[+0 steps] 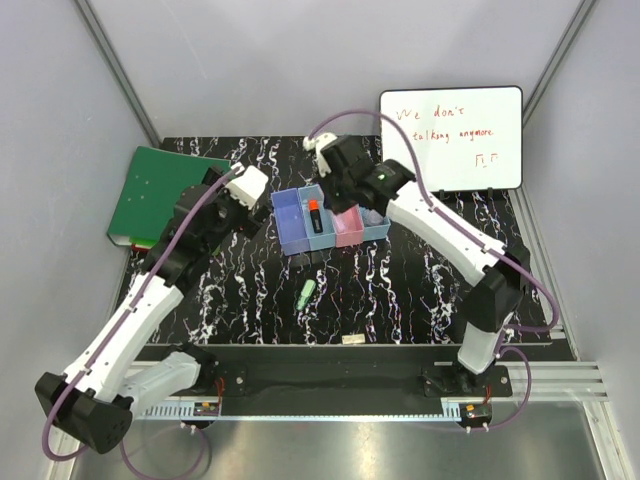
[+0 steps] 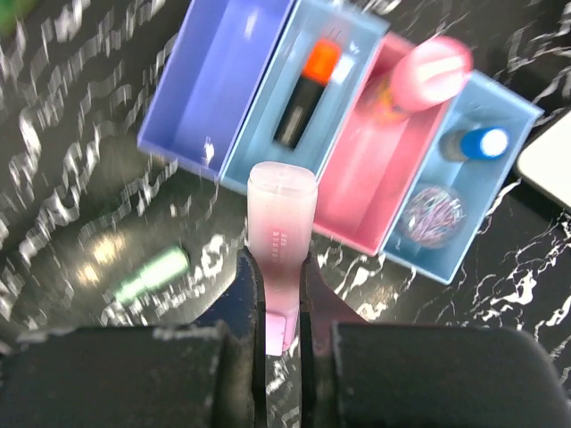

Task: Sort the stationery into containers
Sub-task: Place the pen in the storage box.

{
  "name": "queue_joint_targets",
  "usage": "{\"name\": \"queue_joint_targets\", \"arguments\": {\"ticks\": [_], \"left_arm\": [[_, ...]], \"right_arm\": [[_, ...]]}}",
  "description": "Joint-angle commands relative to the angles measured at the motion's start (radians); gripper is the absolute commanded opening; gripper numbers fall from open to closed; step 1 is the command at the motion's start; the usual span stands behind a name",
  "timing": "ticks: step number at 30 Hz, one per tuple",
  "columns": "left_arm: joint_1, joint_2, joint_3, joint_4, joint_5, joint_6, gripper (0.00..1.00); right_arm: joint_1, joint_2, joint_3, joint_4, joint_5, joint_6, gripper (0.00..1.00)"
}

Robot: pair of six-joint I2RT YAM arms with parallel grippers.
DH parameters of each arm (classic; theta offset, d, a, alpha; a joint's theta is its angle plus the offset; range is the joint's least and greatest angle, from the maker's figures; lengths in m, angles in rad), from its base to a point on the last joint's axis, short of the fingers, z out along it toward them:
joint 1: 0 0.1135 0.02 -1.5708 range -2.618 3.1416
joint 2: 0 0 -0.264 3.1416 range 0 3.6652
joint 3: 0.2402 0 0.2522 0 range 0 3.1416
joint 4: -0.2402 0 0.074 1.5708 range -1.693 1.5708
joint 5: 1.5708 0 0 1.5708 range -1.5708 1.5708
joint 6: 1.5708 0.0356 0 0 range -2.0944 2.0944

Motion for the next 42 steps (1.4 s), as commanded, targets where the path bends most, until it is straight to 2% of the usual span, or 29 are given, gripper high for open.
{"name": "queue_joint_targets", "arguments": {"ticks": [1,13,34,42], "left_arm": [[-0.003,0.022,0.048,0.047,0.003,-0.063,0.99],[-0.003,-0.018,0.091,0.055,-0.028,-0.042,0.99],[-0.003,-0.138,0.071,0.058,-0.029,0.042,0.99],[-0.004,-0.156,0.062,0.079,-0.029,0.073,0.99]], "right_arm": [[-0.068,0.000,0.110,0.066,-0.016,0.118,0.00],[-0.080,0.286,0.311,0.104,-0.036,0.075,0.00],[-0.086,0.580,0.472,0.113,-0.050,0.029,0.00],[-0.088,0.625,0.482,0.119,-0.039,0.032,0.00]]}}
